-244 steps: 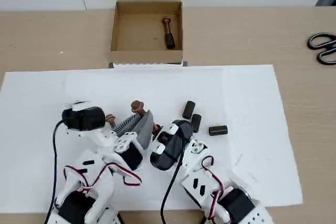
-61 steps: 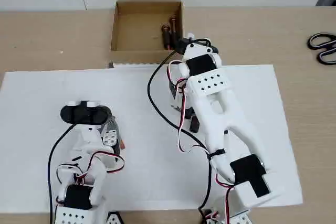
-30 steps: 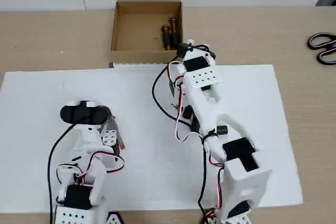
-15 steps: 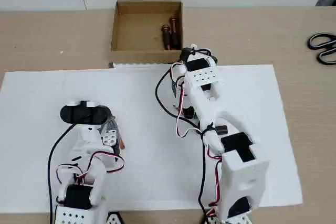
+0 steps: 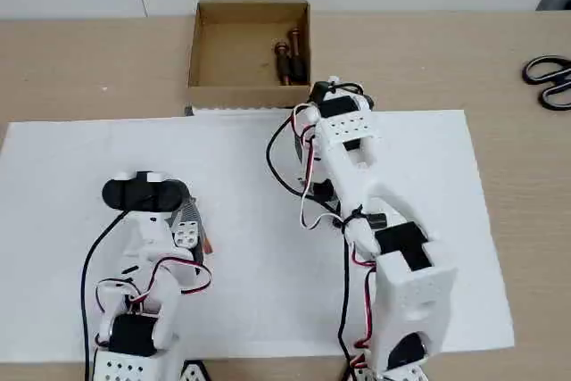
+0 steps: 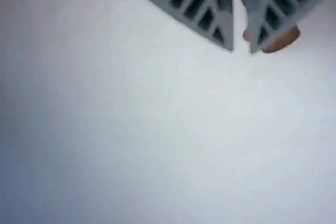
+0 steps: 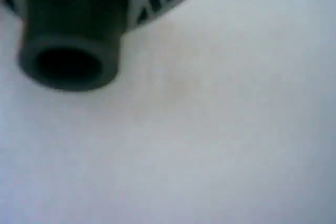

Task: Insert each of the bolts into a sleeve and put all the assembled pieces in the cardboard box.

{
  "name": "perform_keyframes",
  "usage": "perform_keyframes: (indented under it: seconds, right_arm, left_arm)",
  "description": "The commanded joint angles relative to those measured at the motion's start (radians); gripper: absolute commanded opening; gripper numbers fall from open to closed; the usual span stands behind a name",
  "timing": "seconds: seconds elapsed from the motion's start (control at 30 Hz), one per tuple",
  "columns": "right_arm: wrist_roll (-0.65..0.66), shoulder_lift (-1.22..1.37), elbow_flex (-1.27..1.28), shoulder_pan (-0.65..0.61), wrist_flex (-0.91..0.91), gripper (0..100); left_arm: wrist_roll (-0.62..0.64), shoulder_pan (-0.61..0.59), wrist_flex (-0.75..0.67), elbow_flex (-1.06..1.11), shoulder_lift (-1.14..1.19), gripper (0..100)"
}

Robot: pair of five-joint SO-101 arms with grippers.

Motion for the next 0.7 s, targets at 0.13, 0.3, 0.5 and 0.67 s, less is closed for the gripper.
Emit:
perform_keyframes:
  seconds: [0.13,0.3,0.5,0.67]
  right_arm:
    - [0.080,-0.243,-0.192,-0.054,0.151,0.3]
    - [0.080,-0.397,-0.199,-0.059,0.217,0.3]
    - [0.081,-0.565,-0.198,-0.002,0.223,0.3]
    - [0.081,-0.661,-0.184,0.064,0.223,0.3]
  left_arm:
    - [-0.003,-0.002,0.003,-0.005,-0.008,1]
    - [-0.009,0.006,0.003,-0.005,-0.008,1]
    - [-0.009,-0.002,0.012,-0.005,-0.008,1]
    - [-0.011,-0.003,0.025,-0.054,-0.003,1]
